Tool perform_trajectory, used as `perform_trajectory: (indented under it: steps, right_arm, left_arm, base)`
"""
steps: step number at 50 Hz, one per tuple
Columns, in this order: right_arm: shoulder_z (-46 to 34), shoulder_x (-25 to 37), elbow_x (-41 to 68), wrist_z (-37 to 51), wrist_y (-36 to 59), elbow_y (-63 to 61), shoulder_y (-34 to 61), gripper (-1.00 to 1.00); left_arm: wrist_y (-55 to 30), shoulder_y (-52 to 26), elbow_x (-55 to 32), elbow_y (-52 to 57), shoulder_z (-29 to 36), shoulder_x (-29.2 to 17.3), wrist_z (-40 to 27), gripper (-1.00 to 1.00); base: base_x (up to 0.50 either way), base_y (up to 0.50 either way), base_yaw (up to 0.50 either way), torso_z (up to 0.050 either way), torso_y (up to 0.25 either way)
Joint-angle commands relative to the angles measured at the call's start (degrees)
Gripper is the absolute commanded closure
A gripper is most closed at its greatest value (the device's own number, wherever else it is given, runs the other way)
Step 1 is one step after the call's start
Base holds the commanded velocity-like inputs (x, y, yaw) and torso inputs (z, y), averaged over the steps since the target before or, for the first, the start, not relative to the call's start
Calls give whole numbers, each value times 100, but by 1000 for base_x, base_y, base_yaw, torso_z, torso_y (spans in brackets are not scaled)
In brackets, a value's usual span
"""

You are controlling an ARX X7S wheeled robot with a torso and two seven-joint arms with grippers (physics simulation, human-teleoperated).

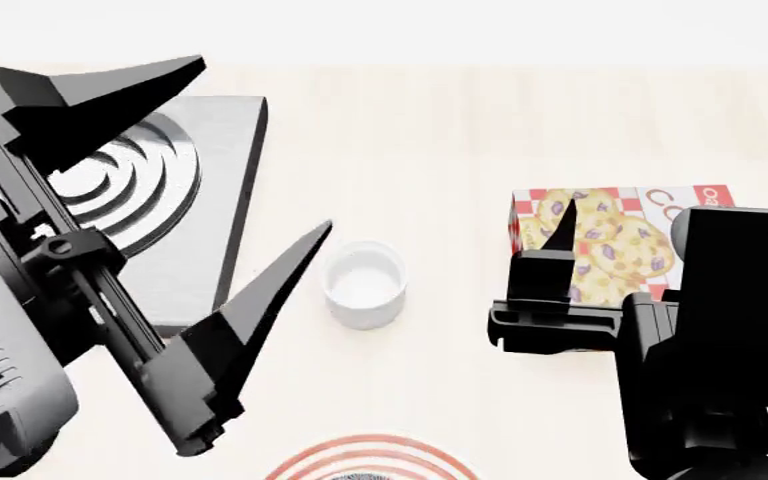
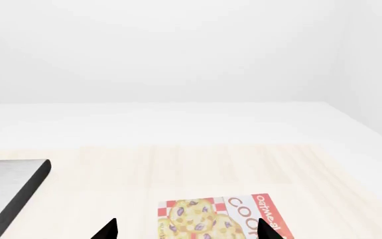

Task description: Pick the akita bowl on the stove and place it on the plate.

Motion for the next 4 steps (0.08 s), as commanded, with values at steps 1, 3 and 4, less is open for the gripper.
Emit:
perform_trajectory:
  steps: [1, 3, 4]
  right_arm:
    - [-16, 16, 13, 14, -20, 5, 0, -100]
    - [-14, 16, 24, 19, -17, 8, 1, -100]
    - [-15, 18, 25, 20, -19, 8, 2, -100]
  left_arm:
    - [65, 131, -334, -154, -373, -42, -267, -100]
    - [64, 146, -459, -182, -487, -48, -356, -100]
    - [42, 146, -570, -205, -553, -35, -412, -100]
  base:
    - [0, 0, 0, 0, 0]
    - [0, 0, 0, 0, 0]
    - [0, 0, 0, 0, 0]
